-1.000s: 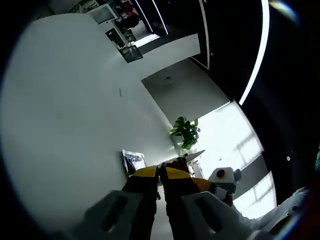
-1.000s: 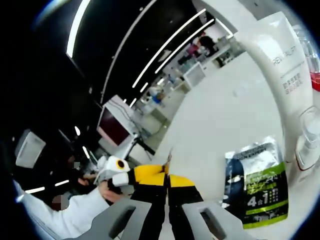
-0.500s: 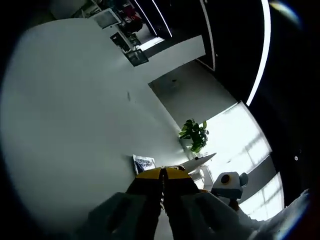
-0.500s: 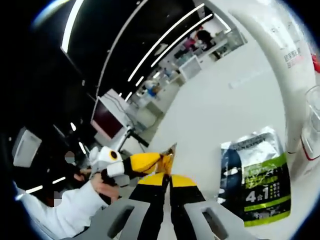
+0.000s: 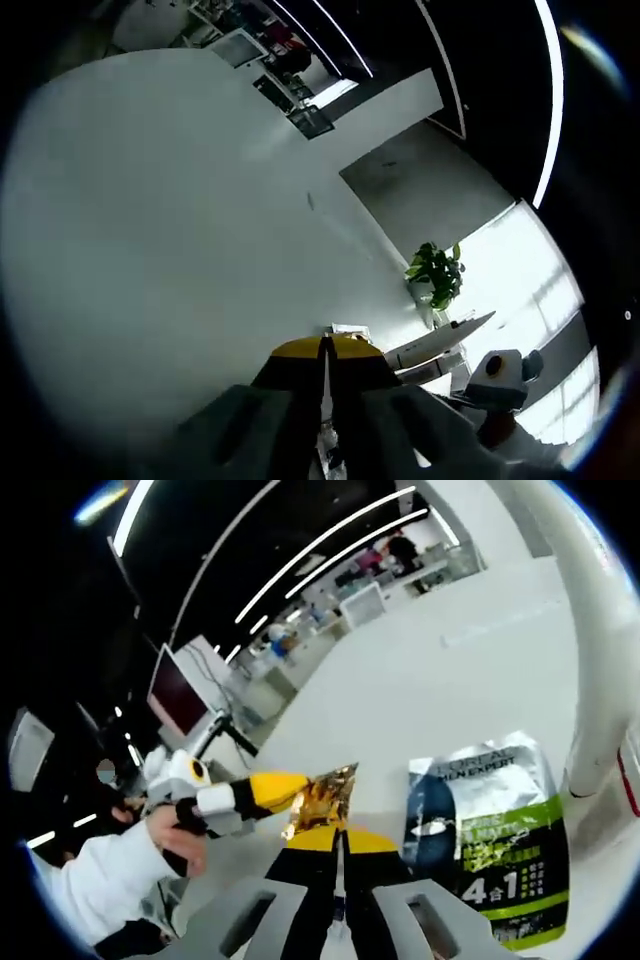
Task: Arrange the skincare products in the storage area until every visible bottle or jar stands upright without overlapping.
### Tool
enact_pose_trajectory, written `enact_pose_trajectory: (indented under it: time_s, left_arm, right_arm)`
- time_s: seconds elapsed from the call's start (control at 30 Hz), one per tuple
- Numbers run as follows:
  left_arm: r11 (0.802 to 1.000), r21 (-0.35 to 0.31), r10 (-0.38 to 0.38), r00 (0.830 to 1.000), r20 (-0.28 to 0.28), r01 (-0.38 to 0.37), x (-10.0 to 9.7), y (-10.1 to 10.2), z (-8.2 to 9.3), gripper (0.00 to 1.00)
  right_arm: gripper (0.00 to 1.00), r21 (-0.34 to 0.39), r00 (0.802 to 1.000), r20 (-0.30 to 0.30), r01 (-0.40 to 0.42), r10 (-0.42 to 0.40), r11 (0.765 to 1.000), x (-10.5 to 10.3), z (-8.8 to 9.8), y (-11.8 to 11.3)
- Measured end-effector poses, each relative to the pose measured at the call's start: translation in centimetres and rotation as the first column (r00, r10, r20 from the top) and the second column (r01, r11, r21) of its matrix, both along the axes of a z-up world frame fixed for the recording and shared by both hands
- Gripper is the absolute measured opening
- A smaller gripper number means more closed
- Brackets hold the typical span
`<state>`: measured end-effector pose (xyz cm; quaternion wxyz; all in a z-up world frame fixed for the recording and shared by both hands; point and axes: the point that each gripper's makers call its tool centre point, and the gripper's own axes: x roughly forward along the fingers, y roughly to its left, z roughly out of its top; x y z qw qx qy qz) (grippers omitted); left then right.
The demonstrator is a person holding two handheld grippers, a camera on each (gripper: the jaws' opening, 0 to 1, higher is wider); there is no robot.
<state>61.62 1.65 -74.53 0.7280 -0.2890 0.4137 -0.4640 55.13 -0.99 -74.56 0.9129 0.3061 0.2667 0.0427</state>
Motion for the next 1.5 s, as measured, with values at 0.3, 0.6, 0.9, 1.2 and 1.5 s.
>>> enact_pose_trajectory:
  time_s: [0.3, 0.6, 0.9, 1.2, 1.5]
  left_arm:
    - [0.994, 0.105, -0.012, 0.997, 0.081, 0.003, 0.0, -0.6, -1.7, 0.00]
    - [0.988, 0.155, -0.012, 0.989, 0.148, -0.011, 0.4, -1.1, -2.3, 0.00]
    - [0.984, 0.175, -0.007, 0.981, 0.193, -0.027, 0.8, -1.5, -2.4, 0.00]
    - [0.980, 0.197, -0.015, 0.972, 0.233, -0.032, 0.9, -2.0, -2.8, 0.00]
    - [0.974, 0.223, -0.030, 0.965, 0.262, -0.030, 0.9, -1.9, -3.3, 0.00]
  right_arm:
    - [0.00, -0.102, 1.000, -0.017, -0.028, 0.026, 0.994, -0.1, -0.9, -0.3]
    - [0.11, -0.362, 0.995, -0.004, -0.094, 0.099, 0.927, 1.0, -1.3, -0.8]
    - [0.13, -0.470, 0.984, -0.027, -0.169, 0.178, 0.867, 2.0, -2.5, 0.0]
    - [0.14, -0.547, 0.979, -0.041, -0.189, 0.199, 0.816, 2.8, -2.9, -0.4]
    - [0.14, -0.592, 0.969, -0.075, -0.233, 0.235, 0.772, 3.1, -3.9, -0.6]
